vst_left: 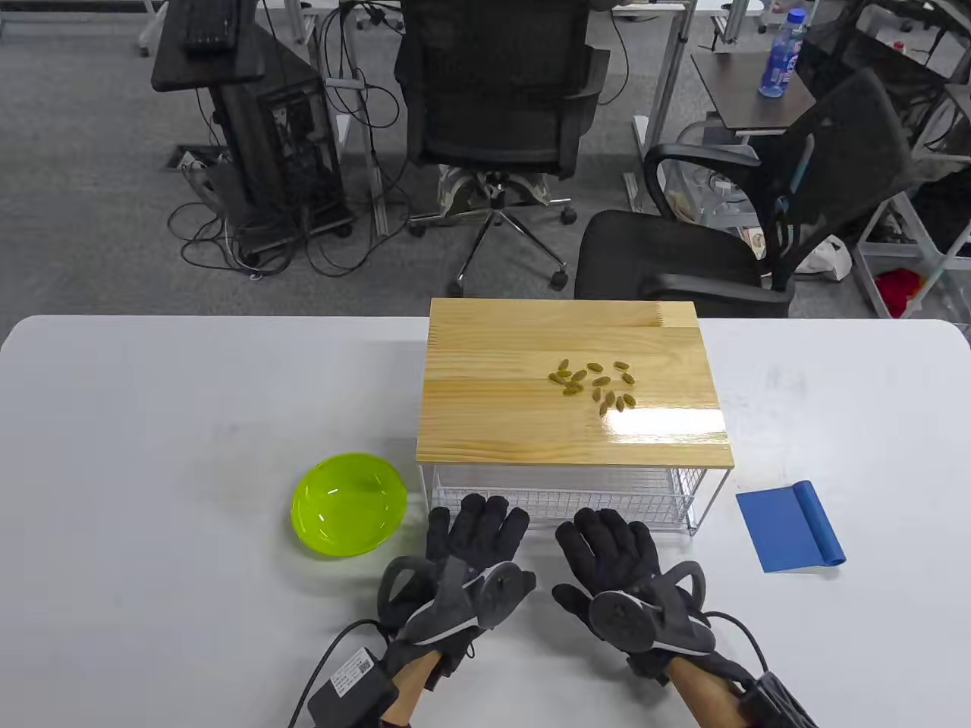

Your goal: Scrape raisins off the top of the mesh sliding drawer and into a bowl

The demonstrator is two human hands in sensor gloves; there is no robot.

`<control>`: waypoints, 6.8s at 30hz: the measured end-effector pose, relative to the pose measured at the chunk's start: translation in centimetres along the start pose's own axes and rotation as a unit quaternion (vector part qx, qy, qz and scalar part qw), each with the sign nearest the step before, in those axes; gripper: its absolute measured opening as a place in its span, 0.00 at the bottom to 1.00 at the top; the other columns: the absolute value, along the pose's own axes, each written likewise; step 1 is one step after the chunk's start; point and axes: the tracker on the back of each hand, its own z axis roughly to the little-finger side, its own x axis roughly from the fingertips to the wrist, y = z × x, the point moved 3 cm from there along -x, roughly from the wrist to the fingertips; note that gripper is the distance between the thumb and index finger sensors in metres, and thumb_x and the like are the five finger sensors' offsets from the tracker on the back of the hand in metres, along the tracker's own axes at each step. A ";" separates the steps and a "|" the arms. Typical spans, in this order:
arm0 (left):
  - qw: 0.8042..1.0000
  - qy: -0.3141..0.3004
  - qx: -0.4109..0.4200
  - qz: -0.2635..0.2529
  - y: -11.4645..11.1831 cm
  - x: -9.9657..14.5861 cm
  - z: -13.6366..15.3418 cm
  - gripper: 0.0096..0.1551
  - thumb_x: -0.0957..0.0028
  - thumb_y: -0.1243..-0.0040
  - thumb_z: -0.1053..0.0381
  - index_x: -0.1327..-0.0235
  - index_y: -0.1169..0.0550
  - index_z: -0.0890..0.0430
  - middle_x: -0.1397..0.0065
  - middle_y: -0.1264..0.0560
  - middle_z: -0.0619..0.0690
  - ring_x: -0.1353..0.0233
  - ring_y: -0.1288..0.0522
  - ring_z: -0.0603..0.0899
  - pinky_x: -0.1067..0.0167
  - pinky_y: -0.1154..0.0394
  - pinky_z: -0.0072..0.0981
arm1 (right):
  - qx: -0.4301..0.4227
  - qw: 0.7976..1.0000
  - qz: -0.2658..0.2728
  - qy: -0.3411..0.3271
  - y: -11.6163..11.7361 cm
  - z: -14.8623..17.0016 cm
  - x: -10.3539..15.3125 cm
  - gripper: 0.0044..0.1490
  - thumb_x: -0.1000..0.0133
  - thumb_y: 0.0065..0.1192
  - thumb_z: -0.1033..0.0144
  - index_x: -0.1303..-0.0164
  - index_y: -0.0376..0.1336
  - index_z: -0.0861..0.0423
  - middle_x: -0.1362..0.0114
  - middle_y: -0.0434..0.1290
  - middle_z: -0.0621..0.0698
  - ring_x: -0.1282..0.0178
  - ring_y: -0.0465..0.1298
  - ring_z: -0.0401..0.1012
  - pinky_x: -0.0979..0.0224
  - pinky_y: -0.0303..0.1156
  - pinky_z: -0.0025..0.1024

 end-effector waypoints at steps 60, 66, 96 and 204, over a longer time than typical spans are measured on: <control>1.000 0.004 -0.001 0.016 0.6 0.0 0.1 0.46 0.47 0.57 0.27 0.15 0.45 0.40 0.09 0.41 0.49 0.11 0.41 0.65 0.18 0.45 0.66 | 0.042 0.968 0.233 0.085 -10.6 4.4 2.5 0.49 0.39 0.52 0.44 0.15 0.45 0.59 0.14 0.47 0.66 0.16 0.54 0.69 0.26 0.53 0.74; 1.000 0.007 0.003 0.015 0.7 -0.1 0.3 0.46 0.47 0.57 0.27 0.14 0.45 0.40 0.09 0.41 0.49 0.11 0.40 0.65 0.18 0.44 0.65 | 0.048 0.946 0.252 0.200 -13.5 10.2 3.8 0.51 0.39 0.53 0.44 0.14 0.42 0.59 0.14 0.44 0.67 0.16 0.51 0.70 0.26 0.52 0.74; 0.999 -0.001 -0.006 0.052 0.0 -0.9 -0.6 0.45 0.47 0.57 0.27 0.14 0.45 0.39 0.08 0.42 0.49 0.09 0.41 0.64 0.17 0.45 0.65 | -0.059 0.787 -0.166 0.592 0.9 29.6 9.0 0.47 0.36 0.56 0.53 0.15 0.43 0.63 0.16 0.51 0.69 0.21 0.58 0.69 0.28 0.58 0.69; 0.997 -0.041 0.020 0.059 0.9 -0.5 -0.8 0.45 0.47 0.58 0.27 0.14 0.44 0.40 0.09 0.42 0.49 0.09 0.44 0.65 0.19 0.46 0.67 | 0.033 0.975 0.037 0.216 -15.5 9.9 -13.4 0.38 0.39 0.60 0.72 0.19 0.51 0.58 0.19 0.59 0.61 0.27 0.71 0.60 0.29 0.66 0.64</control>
